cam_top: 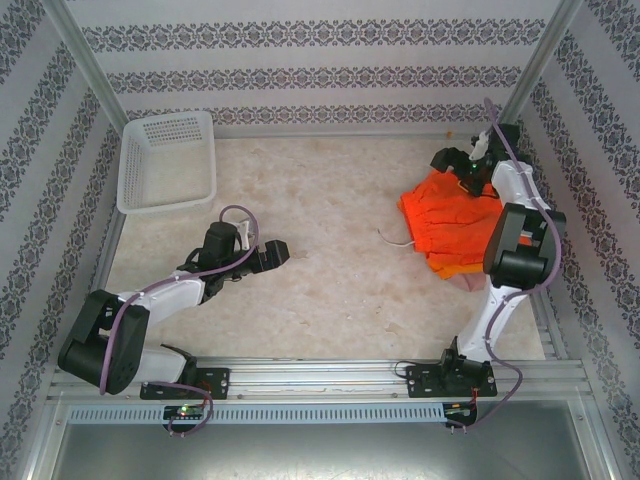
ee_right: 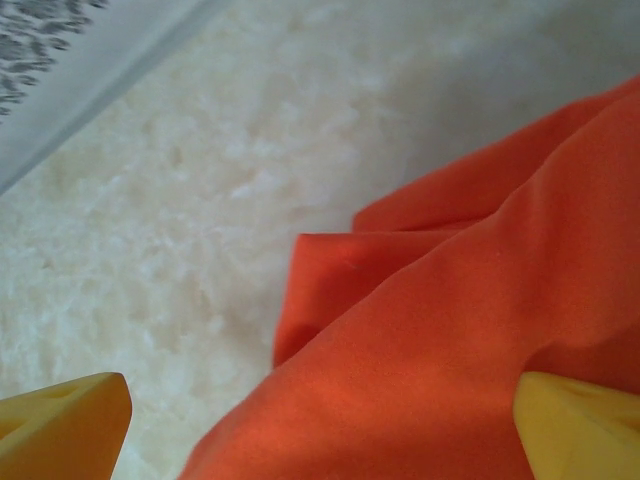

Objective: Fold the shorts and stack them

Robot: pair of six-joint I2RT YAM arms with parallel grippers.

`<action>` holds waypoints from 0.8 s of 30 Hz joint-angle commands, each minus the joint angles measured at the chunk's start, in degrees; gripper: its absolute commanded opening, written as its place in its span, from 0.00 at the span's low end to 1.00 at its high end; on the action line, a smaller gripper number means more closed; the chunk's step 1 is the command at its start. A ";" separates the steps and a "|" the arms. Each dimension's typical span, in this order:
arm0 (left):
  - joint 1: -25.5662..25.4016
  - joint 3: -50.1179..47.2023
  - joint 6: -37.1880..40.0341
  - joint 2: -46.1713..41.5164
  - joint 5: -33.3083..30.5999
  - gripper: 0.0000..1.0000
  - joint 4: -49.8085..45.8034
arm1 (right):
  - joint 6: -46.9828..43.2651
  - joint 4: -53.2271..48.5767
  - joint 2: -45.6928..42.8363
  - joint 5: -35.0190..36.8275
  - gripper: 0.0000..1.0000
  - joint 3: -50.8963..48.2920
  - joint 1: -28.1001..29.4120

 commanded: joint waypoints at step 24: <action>1.04 -0.47 0.67 -1.22 -0.40 1.00 0.36 | 19.67 26.95 -33.76 -8.03 0.98 -29.95 7.73</action>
